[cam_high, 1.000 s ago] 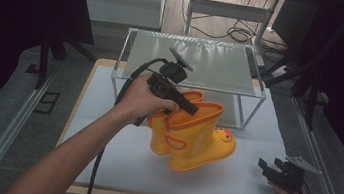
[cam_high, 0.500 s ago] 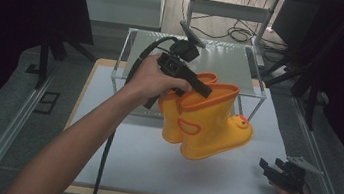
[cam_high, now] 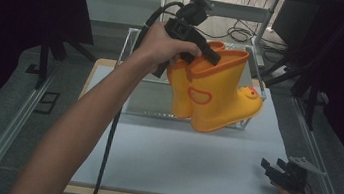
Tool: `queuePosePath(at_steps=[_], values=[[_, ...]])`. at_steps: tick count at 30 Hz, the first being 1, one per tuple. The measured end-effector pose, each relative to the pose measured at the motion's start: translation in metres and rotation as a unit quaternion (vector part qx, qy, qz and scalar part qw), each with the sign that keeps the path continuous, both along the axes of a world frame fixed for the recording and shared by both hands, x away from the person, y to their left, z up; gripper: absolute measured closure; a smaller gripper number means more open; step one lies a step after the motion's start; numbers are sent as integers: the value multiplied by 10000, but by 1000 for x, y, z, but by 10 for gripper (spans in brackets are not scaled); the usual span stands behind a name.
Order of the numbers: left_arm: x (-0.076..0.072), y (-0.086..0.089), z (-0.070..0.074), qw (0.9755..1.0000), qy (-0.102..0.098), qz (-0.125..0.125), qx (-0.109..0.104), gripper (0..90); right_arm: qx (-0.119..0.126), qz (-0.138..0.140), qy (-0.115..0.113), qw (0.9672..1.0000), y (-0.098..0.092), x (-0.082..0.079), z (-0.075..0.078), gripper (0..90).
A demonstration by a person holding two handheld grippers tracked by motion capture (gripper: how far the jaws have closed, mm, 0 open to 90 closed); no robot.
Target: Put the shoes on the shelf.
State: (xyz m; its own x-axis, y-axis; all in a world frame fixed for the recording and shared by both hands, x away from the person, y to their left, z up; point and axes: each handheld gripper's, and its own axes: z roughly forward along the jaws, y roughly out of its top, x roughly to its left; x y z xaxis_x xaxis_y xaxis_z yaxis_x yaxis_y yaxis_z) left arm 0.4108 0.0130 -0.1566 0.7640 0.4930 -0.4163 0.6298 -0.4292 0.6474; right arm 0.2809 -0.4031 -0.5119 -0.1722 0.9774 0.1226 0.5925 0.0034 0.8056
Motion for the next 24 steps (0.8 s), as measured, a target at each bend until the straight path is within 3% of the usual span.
queuePosePath(at_steps=[3,8,14,17,24], values=[[12,1,9,9998,-19,217,-29,820,26,-6,22,10000,0,0,0,332],[33,1,21,9980,-35,617,114,821,12,24,20,10000,1,1,-2,333],[59,7,22,9922,-67,1246,86,821,1,60,14,10000,3,1,-2,333],[70,11,18,9871,-83,1594,139,821,16,41,26,10000,2,1,-2,333],[91,21,7,9707,-115,2374,355,821,24,8,24,10000,-1,2,-3,334]])
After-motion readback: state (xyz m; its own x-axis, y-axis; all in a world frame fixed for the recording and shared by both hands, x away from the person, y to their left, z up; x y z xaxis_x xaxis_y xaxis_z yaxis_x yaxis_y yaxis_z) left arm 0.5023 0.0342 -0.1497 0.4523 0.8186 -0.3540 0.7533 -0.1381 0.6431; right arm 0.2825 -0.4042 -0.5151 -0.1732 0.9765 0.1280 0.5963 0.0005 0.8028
